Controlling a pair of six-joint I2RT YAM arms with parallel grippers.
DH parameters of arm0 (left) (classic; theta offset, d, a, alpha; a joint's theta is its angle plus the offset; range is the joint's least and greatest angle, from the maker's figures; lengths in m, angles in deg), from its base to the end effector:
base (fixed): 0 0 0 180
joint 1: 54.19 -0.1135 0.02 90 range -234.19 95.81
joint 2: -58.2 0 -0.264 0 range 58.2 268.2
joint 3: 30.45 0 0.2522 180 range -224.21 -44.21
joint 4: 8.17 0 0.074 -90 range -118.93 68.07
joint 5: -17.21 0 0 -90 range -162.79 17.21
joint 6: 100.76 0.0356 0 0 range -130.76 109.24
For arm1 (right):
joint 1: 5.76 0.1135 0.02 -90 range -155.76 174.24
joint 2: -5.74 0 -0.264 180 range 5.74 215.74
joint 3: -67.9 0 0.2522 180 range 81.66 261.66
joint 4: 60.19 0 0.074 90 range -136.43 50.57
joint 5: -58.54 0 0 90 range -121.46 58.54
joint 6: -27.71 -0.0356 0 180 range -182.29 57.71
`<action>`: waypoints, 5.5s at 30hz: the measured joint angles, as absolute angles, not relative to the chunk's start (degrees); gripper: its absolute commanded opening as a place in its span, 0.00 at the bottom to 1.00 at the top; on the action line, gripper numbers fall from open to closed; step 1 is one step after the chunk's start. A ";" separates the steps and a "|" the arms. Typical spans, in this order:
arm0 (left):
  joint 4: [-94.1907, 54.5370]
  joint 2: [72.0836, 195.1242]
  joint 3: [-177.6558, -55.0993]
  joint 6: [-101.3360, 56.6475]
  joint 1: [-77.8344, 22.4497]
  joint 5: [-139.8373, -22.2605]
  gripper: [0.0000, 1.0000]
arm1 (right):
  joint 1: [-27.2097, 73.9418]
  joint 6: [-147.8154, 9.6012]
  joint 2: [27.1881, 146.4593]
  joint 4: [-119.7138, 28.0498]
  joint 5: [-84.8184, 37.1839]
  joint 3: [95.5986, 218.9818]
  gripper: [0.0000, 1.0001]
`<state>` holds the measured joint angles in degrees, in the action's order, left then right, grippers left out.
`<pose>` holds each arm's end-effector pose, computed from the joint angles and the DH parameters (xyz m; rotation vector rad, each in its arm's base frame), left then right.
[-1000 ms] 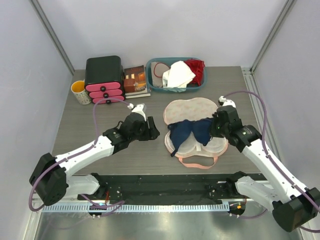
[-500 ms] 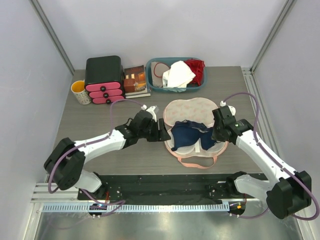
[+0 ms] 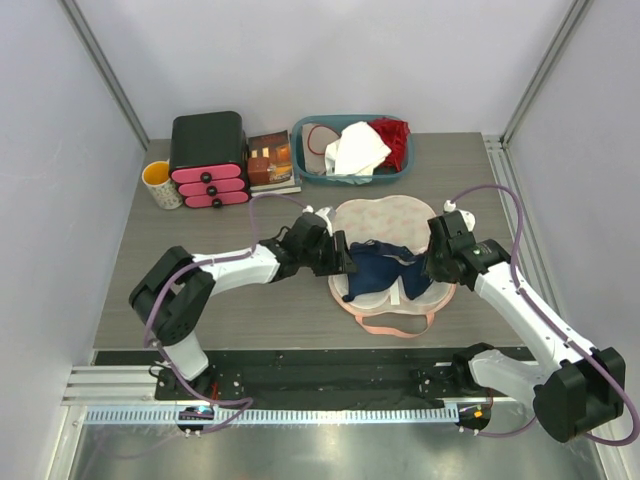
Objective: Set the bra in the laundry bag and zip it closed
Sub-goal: Place the bra in the laundry bag, then adjust the bra in the laundry bag.
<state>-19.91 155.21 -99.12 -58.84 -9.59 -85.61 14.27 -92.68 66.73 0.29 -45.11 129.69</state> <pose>0.2489 -0.2566 0.1858 0.0547 2.4995 -1.0343 0.1898 0.0603 0.2542 0.3144 2.5467 0.0183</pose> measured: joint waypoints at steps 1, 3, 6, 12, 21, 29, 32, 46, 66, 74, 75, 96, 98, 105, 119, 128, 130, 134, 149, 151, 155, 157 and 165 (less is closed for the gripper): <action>-19.87 155.93 -99.39 -59.23 -9.33 -85.26 0.52 | 14.25 -92.90 66.73 0.27 -45.26 129.69 0.51; -19.67 157.18 -99.76 -60.04 -8.74 -84.65 0.53 | 14.25 -93.30 66.73 0.23 -45.65 129.69 0.66; -19.62 158.55 -100.13 -61.00 -7.98 -83.25 0.54 | 14.25 -94.37 66.73 0.10 -46.70 129.69 0.74; -19.58 159.19 -100.41 -61.66 -6.90 -81.15 0.54 | 13.99 -96.27 66.73 1.47 -50.70 129.77 0.86; -17.40 162.12 -101.42 -63.04 -6.84 -80.49 0.11 | 13.99 -99.09 66.73 2.02 -53.74 129.49 0.81; -16.13 159.71 -98.95 -63.32 -6.84 -77.41 0.00 | 13.64 -99.46 67.52 -3.69 -53.81 127.72 0.63; -16.15 156.50 -96.22 -63.34 -6.84 -75.64 0.00 | 13.55 -99.07 68.96 -6.81 -53.13 127.22 0.52; -15.71 150.18 -92.72 -64.17 -6.84 -74.37 0.48 | 13.51 -96.60 70.67 -11.77 -50.24 125.66 0.33; -0.98 157.59 -88.48 -72.15 -8.61 -76.93 0.61 | 13.35 -95.39 67.08 -12.14 -46.79 125.34 0.31; 3.72 158.25 -87.17 -74.73 -8.74 -77.24 0.57 | 13.35 -95.00 66.36 -12.14 -46.14 125.14 0.31; 5.38 159.25 -87.19 -75.21 -8.74 -77.78 0.55 | 13.35 -94.96 66.36 -12.14 -45.87 125.14 0.31; 7.50 149.42 -82.93 -73.75 -7.36 -75.12 0.00 | 13.24 -93.80 68.00 -12.69 -47.23 125.69 0.15; 6.93 147.43 -81.57 -73.88 -6.77 -74.28 0.00 | 13.24 -93.54 69.49 -13.15 -47.18 126.43 0.12; 5.71 140.50 -78.16 -74.69 -3.93 -69.89 0.00 | 13.13 -92.55 74.95 -16.12 -45.37 127.96 0.10; 1.45 130.10 -78.38 -74.20 -3.08 -69.78 0.00 | 12.87 -92.38 72.96 -14.92 -40.23 127.37 0.12; 3.30 136.08 -79.61 -73.33 -3.06 -69.83 0.00 | 12.46 -90.89 83.56 -15.58 -40.41 129.32 0.21; 4.26 139.49 -80.28 -73.35 -3.04 -69.80 0.00 | 12.15 -90.43 85.29 -15.66 -40.78 129.88 0.26; 4.79 144.26 -82.36 -73.13 -3.06 -69.74 0.00 | 11.74 -89.38 86.89 -16.28 -41.30 130.32 0.38; 5.66 148.06 -84.35 -73.57 -5.59 -67.84 0.00 | 13.86 -89.49 84.85 -11.25 -43.08 131.00 0.75; 5.64 148.35 -84.24 -73.57 -5.92 -67.88 0.00 | 16.87 -90.13 82.54 -8.82 -45.00 131.30 0.75; 5.66 149.22 -84.24 -73.57 -5.99 -68.12 0.00 | 23.63 -91.85 78.12 -4.04 -48.78 133.91 0.76; 5.64 149.61 -84.24 -73.57 -6.01 -68.32 0.00 | 26.14 -92.62 76.33 -1.70 -50.81 135.76 0.77; 5.69 149.70 -84.24 -73.57 -6.01 -69.02 0.00 | 29.26 -93.41 66.28 -10.59 -45.26 132.35 0.80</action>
